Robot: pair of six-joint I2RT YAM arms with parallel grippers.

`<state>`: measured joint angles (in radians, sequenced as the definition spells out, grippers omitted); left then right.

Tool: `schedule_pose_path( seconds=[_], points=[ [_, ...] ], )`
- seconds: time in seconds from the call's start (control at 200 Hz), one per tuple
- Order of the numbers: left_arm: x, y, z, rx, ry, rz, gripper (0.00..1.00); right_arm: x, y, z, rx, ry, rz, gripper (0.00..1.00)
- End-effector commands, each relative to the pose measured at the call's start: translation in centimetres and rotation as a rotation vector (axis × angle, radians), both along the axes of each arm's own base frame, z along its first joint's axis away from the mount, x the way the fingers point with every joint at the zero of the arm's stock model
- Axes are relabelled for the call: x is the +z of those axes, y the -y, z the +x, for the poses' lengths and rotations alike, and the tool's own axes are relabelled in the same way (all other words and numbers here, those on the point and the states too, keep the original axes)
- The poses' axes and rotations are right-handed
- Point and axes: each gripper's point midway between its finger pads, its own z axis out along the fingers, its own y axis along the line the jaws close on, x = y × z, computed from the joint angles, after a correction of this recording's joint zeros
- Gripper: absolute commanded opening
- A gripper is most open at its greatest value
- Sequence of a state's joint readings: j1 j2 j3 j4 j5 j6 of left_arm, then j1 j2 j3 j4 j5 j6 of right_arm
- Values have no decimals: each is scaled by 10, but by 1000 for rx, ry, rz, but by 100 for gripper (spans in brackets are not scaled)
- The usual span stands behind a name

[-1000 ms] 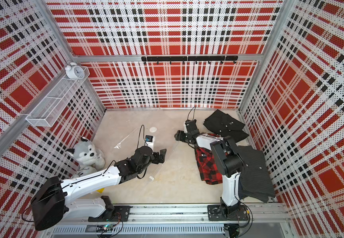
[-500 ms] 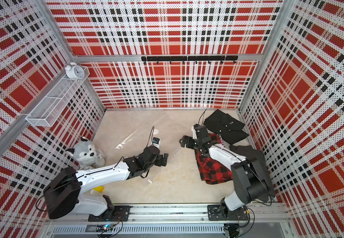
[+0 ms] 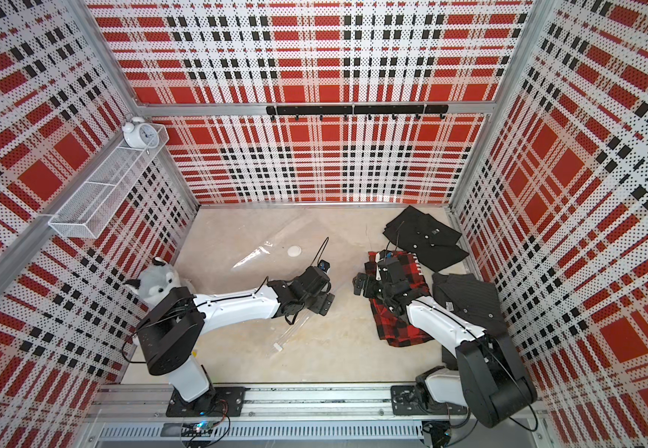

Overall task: Place the folded shirt into the vacuum bag
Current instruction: Open the vacuum bag at the center of the board.

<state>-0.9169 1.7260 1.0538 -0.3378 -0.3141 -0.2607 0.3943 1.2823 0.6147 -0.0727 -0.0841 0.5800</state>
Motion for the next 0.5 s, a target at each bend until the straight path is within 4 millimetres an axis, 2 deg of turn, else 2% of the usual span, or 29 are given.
schedule_pose_path(
  seconds=[0.0, 0.266, 0.496],
  points=[
    [-8, -10, -7, 3, -16, 103, 94, 18, 4, 7, -14, 97, 1, 100],
    [-25, -22, -21, 14, -90, 202, 90, 15, 3, 5, 15, 103, -19, 100],
    [-23, -32, -24, 24, -97, 245, 84, 14, 3, 5, 18, 100, -20, 100]
  ],
)
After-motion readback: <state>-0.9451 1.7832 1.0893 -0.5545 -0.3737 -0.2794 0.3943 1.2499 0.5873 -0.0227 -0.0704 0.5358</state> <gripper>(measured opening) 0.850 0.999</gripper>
